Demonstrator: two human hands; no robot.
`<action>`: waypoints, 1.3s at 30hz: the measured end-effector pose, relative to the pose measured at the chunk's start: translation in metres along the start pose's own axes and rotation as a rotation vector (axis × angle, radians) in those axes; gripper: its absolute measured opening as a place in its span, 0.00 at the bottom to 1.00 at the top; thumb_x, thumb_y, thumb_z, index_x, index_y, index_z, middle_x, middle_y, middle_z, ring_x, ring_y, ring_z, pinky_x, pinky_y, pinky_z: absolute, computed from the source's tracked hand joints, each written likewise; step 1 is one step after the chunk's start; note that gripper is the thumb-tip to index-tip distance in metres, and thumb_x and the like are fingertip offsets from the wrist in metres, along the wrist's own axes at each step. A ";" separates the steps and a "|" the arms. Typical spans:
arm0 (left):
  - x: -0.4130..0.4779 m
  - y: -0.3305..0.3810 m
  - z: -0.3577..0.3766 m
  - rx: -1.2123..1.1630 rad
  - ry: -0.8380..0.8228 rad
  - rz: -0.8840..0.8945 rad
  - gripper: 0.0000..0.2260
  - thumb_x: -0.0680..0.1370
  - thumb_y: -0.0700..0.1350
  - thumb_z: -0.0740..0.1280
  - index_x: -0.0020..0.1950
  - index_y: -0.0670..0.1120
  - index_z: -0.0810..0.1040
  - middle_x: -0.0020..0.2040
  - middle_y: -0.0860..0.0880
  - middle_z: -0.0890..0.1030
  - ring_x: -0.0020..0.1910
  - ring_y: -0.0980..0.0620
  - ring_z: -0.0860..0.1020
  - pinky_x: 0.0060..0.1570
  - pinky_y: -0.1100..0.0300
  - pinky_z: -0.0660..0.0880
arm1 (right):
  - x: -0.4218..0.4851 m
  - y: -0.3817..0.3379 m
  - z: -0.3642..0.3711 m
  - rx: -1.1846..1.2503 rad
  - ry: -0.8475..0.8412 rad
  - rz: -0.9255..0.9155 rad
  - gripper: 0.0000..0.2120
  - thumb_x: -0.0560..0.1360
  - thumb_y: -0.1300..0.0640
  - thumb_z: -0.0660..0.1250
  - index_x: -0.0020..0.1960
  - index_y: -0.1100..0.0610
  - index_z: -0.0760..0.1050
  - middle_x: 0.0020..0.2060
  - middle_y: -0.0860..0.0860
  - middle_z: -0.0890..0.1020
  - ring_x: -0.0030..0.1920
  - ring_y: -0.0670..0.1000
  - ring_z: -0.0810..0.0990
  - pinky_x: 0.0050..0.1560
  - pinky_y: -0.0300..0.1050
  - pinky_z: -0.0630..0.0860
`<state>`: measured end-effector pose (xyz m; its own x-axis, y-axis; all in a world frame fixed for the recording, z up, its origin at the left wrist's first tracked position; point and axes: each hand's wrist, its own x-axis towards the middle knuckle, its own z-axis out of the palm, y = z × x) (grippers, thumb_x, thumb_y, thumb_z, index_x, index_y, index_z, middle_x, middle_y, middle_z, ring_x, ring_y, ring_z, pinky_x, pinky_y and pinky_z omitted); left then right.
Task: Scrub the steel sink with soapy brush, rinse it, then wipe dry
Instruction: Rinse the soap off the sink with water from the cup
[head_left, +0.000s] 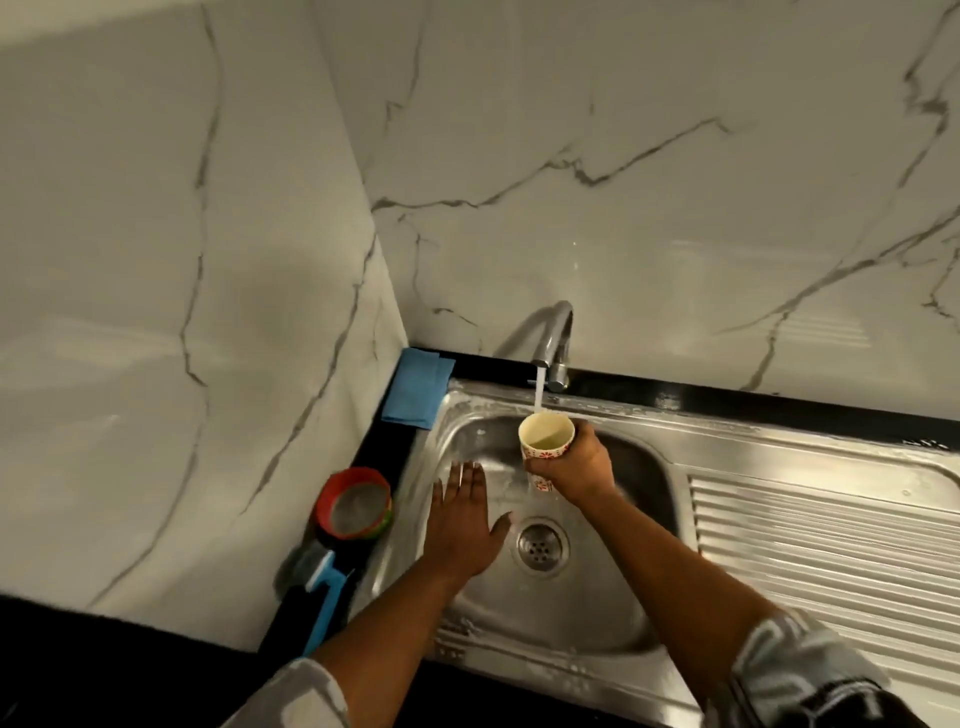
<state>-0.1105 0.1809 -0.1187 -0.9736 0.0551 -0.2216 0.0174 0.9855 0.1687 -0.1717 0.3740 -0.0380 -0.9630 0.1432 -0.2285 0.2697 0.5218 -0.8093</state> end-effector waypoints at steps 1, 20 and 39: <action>0.004 -0.005 -0.003 -0.004 0.012 0.012 0.42 0.84 0.69 0.49 0.87 0.44 0.40 0.87 0.43 0.41 0.86 0.44 0.38 0.82 0.43 0.37 | 0.005 -0.007 0.008 0.041 0.024 0.010 0.42 0.58 0.48 0.86 0.66 0.52 0.72 0.58 0.50 0.82 0.58 0.54 0.81 0.55 0.47 0.78; 0.057 -0.016 -0.035 -0.014 0.063 0.170 0.53 0.69 0.77 0.40 0.87 0.46 0.41 0.87 0.45 0.41 0.86 0.45 0.39 0.77 0.48 0.32 | 0.031 -0.027 0.010 0.154 0.137 -0.038 0.43 0.56 0.48 0.87 0.66 0.48 0.71 0.55 0.45 0.81 0.55 0.50 0.81 0.56 0.51 0.81; 0.060 -0.018 -0.036 0.047 0.081 0.203 0.50 0.75 0.77 0.46 0.87 0.46 0.42 0.87 0.44 0.39 0.85 0.44 0.37 0.81 0.43 0.33 | 0.032 -0.029 0.015 0.193 0.153 -0.041 0.45 0.57 0.48 0.87 0.69 0.50 0.70 0.58 0.46 0.80 0.58 0.51 0.80 0.58 0.53 0.82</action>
<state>-0.1779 0.1607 -0.1007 -0.9640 0.2423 -0.1090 0.2241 0.9619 0.1568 -0.2104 0.3510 -0.0296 -0.9585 0.2582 -0.1210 0.2120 0.3616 -0.9079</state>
